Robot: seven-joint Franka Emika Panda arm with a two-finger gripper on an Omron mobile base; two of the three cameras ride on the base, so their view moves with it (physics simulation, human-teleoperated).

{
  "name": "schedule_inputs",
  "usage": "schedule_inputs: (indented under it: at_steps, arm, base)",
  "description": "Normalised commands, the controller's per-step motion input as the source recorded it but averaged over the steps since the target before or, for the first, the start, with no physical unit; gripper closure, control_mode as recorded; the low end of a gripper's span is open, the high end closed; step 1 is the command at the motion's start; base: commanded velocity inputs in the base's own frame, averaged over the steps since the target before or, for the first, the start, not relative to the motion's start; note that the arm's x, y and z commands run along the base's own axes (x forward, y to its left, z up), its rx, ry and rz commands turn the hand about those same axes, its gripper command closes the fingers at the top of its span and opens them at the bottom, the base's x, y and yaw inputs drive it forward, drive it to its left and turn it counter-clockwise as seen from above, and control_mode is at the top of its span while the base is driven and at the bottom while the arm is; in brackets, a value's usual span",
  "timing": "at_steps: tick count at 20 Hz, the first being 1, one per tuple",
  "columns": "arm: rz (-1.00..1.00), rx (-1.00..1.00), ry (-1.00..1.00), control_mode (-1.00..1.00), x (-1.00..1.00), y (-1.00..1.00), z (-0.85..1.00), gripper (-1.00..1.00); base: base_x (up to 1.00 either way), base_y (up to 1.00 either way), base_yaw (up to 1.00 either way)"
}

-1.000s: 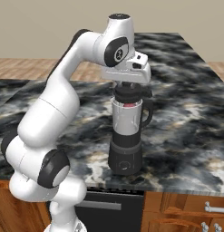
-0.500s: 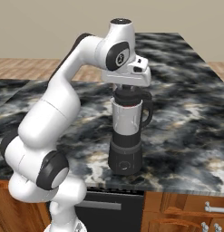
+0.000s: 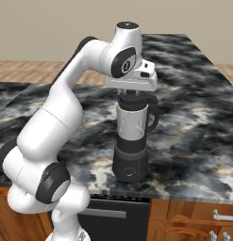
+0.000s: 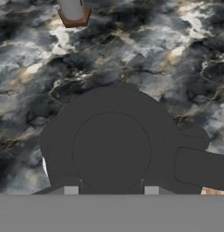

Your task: Grab the onions from the fridge, place them in the blender, close the lid, and turn on the blender to create a marinade.

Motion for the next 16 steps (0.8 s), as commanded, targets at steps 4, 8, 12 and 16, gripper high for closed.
schedule_inputs:
  at_steps: [4, 8, 12, 16]
  arm:
    - [0.12, 0.0, 0.0, -1.0, -0.19, 0.08, -0.03, 1.0]
    - [0.13, 0.01, 0.0, -1.0, -0.18, 0.02, 0.0, 1.0]
    - [0.08, 0.02, 0.0, -1.0, 0.0, 0.0, 0.0, 1.0]
    - [0.03, 0.0, 0.0, -1.0, -0.03, 0.0, 0.0, 1.0]
  base:
    - [0.0, 0.0, 0.0]
    - [0.0, 0.0, 0.0]
    - [0.0, 0.0, 0.0]
    - [0.0, 0.0, 0.0]
